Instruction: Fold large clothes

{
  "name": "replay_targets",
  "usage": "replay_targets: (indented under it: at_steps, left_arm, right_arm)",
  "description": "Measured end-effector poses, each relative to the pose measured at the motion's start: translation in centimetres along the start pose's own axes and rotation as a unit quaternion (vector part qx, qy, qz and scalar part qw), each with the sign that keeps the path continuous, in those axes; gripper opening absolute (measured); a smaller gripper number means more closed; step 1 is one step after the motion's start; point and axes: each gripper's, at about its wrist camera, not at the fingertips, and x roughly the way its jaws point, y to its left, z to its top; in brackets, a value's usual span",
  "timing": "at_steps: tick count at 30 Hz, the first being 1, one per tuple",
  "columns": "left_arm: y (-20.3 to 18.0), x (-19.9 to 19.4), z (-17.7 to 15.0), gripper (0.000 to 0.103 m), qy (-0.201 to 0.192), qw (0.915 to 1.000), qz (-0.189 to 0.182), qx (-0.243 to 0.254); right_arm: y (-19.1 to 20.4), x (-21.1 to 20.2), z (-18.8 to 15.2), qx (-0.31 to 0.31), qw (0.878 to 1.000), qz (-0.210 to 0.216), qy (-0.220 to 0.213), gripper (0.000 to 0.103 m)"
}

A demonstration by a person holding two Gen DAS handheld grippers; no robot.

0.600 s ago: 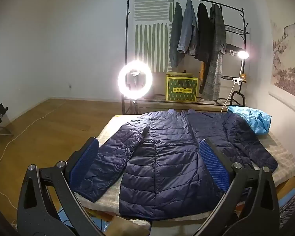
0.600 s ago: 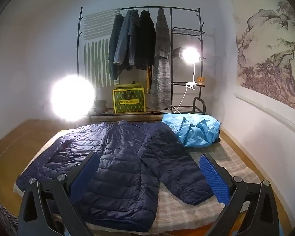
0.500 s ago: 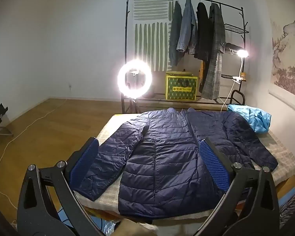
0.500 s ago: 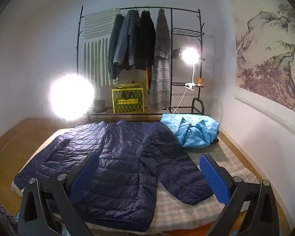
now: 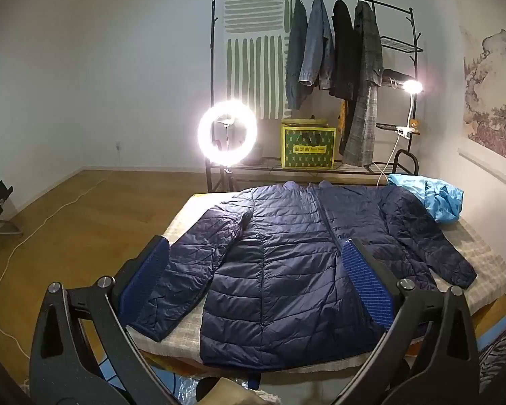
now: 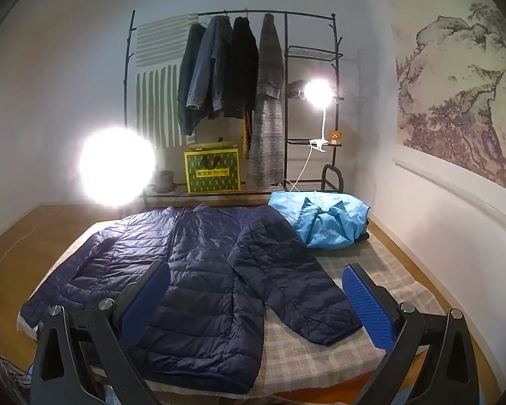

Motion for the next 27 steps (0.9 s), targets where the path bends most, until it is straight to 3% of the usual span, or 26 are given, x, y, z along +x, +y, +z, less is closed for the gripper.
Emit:
replay_targets:
  at_steps: [27]
  left_arm:
    - [-0.54,-0.47,0.46,0.103,-0.001,1.0000,-0.002,-0.004]
  right_arm:
    - [-0.60,-0.73,0.62,0.006,0.999,-0.037,-0.018,0.103]
